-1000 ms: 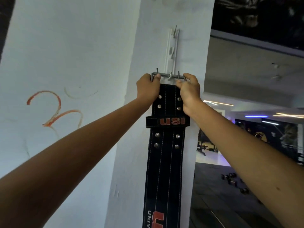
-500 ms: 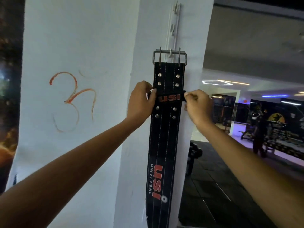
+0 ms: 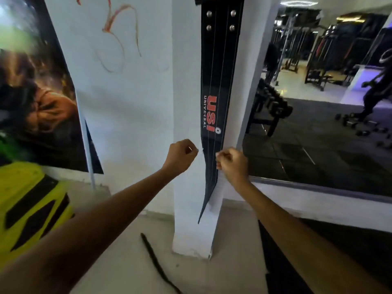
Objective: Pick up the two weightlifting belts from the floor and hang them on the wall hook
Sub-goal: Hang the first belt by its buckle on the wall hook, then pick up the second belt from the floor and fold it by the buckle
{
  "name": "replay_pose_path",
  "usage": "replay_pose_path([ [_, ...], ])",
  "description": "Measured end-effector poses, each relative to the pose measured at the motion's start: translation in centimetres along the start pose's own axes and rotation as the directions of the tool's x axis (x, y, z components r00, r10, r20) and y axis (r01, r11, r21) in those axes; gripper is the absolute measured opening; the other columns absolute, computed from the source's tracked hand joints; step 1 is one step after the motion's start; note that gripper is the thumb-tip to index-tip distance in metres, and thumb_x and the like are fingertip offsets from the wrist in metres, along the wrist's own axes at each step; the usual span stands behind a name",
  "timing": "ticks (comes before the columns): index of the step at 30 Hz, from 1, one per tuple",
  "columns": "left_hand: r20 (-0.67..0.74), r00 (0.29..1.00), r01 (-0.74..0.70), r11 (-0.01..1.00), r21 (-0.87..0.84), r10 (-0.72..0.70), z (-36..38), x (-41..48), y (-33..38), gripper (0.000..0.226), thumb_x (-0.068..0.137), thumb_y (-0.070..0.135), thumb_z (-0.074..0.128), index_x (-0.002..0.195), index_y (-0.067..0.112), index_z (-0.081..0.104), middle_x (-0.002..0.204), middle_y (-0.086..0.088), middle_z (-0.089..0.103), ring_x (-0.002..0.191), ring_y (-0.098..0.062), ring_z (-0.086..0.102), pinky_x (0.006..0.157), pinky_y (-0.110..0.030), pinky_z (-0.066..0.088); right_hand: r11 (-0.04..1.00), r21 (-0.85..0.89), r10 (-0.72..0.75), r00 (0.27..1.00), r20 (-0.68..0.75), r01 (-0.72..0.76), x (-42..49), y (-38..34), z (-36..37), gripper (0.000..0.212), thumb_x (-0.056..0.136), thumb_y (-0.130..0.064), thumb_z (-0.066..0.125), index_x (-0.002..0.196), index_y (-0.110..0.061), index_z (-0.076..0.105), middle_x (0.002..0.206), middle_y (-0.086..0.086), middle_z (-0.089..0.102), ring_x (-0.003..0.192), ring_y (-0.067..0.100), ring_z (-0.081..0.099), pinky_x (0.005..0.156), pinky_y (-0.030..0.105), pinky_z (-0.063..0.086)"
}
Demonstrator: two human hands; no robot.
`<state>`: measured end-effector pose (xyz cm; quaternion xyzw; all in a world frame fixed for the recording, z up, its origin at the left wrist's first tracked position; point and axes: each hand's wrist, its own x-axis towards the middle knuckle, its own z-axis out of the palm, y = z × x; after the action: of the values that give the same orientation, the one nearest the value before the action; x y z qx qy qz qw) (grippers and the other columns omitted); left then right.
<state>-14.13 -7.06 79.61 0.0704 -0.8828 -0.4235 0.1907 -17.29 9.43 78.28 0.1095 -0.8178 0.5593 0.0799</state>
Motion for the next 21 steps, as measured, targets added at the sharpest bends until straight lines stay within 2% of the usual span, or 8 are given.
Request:
replay_pose_path([
  [3,0.096,0.986,0.131,0.990,0.046,-0.135,2.6,-5.3,-4.4,0.012,0.090,0.015,0.061,0.090,0.006,0.069,0.080,-0.009,0.070,0.069,-0.022,0.066,0.069,-0.029,0.054,0.994,-0.027,0.107,0.992,0.062,-0.106,-5.1,4.8,1.4,0.008,0.092,-0.009,0.061,0.086,-0.009,0.067,0.079,0.008,0.069,0.068,0.018,0.066,0.067,0.030,0.057],
  [6,0.176,0.937,0.291,0.952,0.089,-0.303,5.3,-10.8,-9.0,0.008,0.087,0.014,0.063,0.084,0.008,0.069,0.074,-0.011,0.069,0.069,-0.028,0.067,0.070,-0.034,0.054,0.971,-0.075,0.234,0.963,0.134,-0.225,-10.3,9.9,3.3,0.019,0.088,-0.008,0.060,0.071,-0.017,0.062,0.070,0.005,0.066,0.063,0.022,0.064,0.065,0.033,0.056],
  [8,0.253,0.879,0.380,0.915,0.137,-0.403,7.2,-14.3,-12.3,0.006,0.085,0.012,0.064,0.080,0.011,0.067,0.071,-0.013,0.069,0.067,-0.029,0.065,0.068,-0.033,0.052,0.942,-0.136,0.330,0.916,0.228,-0.305,-13.8,13.1,4.7,0.021,0.085,-0.010,0.061,0.067,-0.019,0.062,0.069,0.004,0.065,0.071,0.028,0.066,0.069,0.035,0.056],
  [10,0.314,0.821,0.440,0.879,0.181,-0.476,9.0,-17.6,-15.2,0.005,0.084,0.010,0.065,0.081,0.010,0.069,0.074,-0.017,0.070,0.071,-0.029,0.065,0.068,-0.031,0.050,0.908,-0.211,0.414,0.860,0.298,-0.363,-16.9,15.7,5.8,0.012,0.084,-0.010,0.060,0.075,-0.010,0.068,0.075,0.007,0.069,0.078,0.028,0.067,0.071,0.030,0.052],
  [13,0.386,0.718,0.527,0.815,0.243,-0.579,11.0,-22.1,-19.0,0.011,0.084,0.010,0.065,0.089,0.004,0.073,0.075,-0.011,0.066,0.072,-0.026,0.063,0.062,-0.025,0.047,0.858,-0.293,0.507,0.793,0.338,-0.423,-20.5,19.5,7.2,0.015,0.083,-0.006,0.058,0.086,-0.002,0.072,0.089,0.016,0.074,0.087,0.032,0.068,0.078,0.038,0.056],
  [17,0.440,0.555,0.642,0.700,0.313,-0.706,13.0,-28.1,-24.0,0.013,0.083,0.012,0.064,0.090,0.006,0.074,0.088,-0.020,0.074,0.084,-0.038,0.069,0.076,-0.039,0.056,0.769,-0.412,0.631,0.681,0.372,-0.488,-24.9,24.9,9.0,0.015,0.086,-0.007,0.060,0.095,0.000,0.071,0.100,0.018,0.073,0.095,0.033,0.067,0.082,0.037,0.054],
  [19,0.464,0.469,0.684,0.642,0.348,-0.751,14.1,-30.7,-26.3,0.013,0.083,0.009,0.064,0.089,0.005,0.074,0.091,-0.023,0.075,0.082,-0.036,0.069,0.077,-0.040,0.056,0.734,-0.453,0.672,0.636,0.378,-0.506,-27.0,27.6,10.3,0.016,0.086,-0.008,0.061,0.095,0.000,0.071,0.101,0.019,0.073,0.096,0.034,0.067,0.083,0.037,0.054],
  [21,0.467,0.417,0.707,0.601,0.374,-0.780,15.1,-32.7,-28.2,0.014,0.081,0.009,0.064,0.088,0.004,0.075,0.089,-0.022,0.075,0.086,-0.037,0.071,0.081,-0.040,0.058,0.706,-0.480,0.702,0.602,0.381,-0.520,-29.0,30.4,11.9,0.014,0.085,-0.006,0.060,0.091,-0.001,0.072,0.099,0.020,0.074,0.095,0.036,0.067,0.084,0.038,0.054],
])
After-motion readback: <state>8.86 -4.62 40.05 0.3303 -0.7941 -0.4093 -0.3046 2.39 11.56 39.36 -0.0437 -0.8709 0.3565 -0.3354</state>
